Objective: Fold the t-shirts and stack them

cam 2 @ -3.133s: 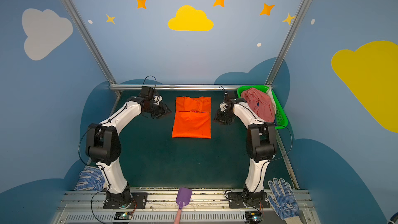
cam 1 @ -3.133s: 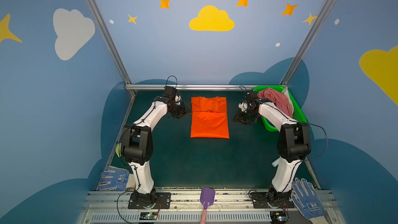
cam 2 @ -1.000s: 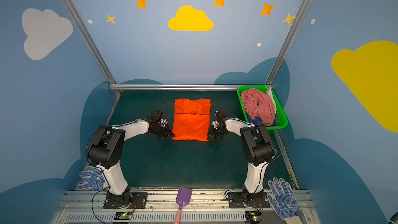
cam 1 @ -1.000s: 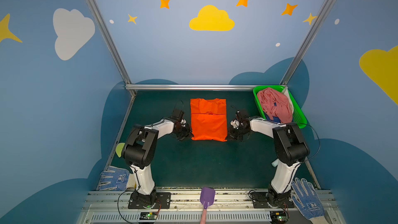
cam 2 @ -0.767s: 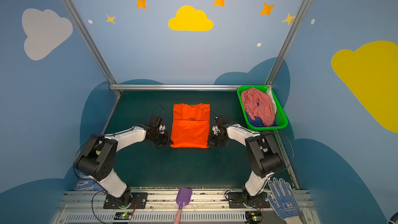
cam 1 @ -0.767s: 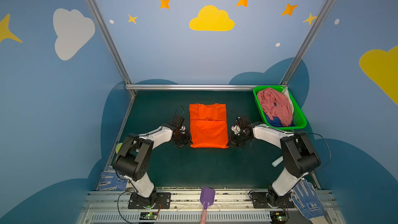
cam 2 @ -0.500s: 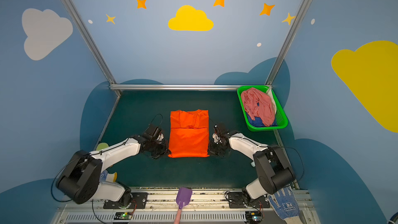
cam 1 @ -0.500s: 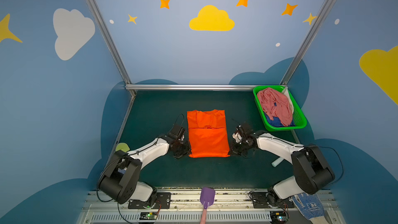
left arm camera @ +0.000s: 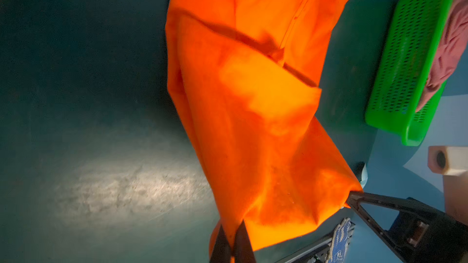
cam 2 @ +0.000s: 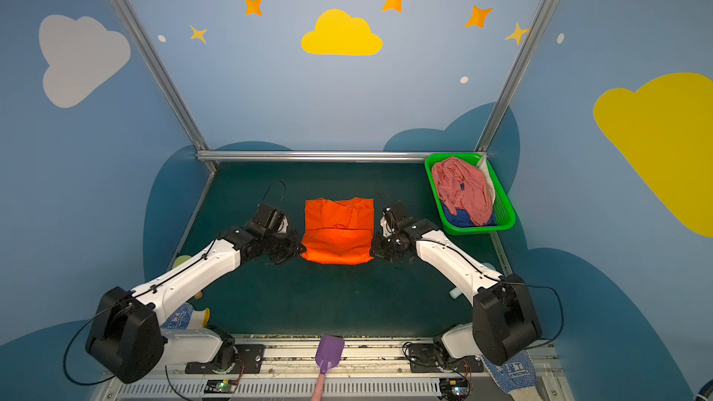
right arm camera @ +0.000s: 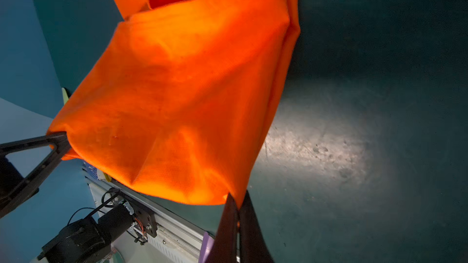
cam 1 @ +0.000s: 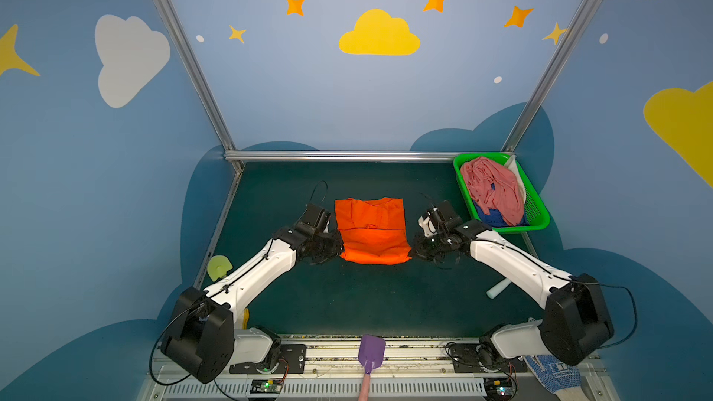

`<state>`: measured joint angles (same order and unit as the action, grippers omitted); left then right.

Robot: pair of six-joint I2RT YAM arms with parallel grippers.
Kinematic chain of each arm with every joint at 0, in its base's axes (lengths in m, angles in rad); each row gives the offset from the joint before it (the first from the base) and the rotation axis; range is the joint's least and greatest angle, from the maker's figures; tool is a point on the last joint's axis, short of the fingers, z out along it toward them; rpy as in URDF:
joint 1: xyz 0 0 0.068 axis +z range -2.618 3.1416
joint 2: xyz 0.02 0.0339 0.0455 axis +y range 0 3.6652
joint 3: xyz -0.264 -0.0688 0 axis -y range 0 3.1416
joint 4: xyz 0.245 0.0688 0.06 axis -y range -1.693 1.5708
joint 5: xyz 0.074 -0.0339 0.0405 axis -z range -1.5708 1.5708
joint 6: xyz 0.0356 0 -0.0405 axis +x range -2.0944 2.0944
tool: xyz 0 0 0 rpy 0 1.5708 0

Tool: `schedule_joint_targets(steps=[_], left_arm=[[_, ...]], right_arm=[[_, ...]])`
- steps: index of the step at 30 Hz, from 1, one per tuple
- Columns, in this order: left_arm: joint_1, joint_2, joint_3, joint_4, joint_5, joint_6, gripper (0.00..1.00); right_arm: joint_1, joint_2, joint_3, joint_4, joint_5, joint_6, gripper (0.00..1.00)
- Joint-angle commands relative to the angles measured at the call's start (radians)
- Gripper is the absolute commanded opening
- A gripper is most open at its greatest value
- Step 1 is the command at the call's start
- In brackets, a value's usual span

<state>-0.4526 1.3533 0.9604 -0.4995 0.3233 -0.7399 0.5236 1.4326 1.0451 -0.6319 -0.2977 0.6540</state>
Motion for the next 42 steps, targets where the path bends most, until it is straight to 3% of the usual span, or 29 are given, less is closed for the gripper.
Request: schedule_joint_targets(steps=[1, 21, 30, 36, 39, 42], left_arm=[[0.038, 0.055, 0.078, -0.037, -0.014, 0.056, 0.05], [0.208, 0.525, 0.569, -0.094, 0.14, 0.202, 0.05], [0.254, 0.748, 0.79, -0.114, 0.205, 0.238, 0.05], [0.277, 0.767, 0.796, -0.055, 0.246, 0.212, 0.05], [0.278, 0.728, 0.755, -0.024, 0.266, 0.206, 0.05], [0.272, 0.661, 0.671, 0.003, 0.272, 0.194, 0.05]], right_arm=[[-0.021, 0.067, 0.092, -0.063, 0.012, -0.063, 0.0], [-0.176, 0.544, 0.673, -0.202, -0.092, -0.222, 0.0], [-0.222, 0.816, 1.026, -0.318, -0.162, -0.267, 0.0], [-0.235, 0.923, 1.207, -0.383, -0.184, -0.287, 0.0], [-0.234, 0.895, 1.172, -0.37, -0.183, -0.293, 0.0], [-0.225, 0.804, 1.033, -0.304, -0.187, -0.287, 0.0]])
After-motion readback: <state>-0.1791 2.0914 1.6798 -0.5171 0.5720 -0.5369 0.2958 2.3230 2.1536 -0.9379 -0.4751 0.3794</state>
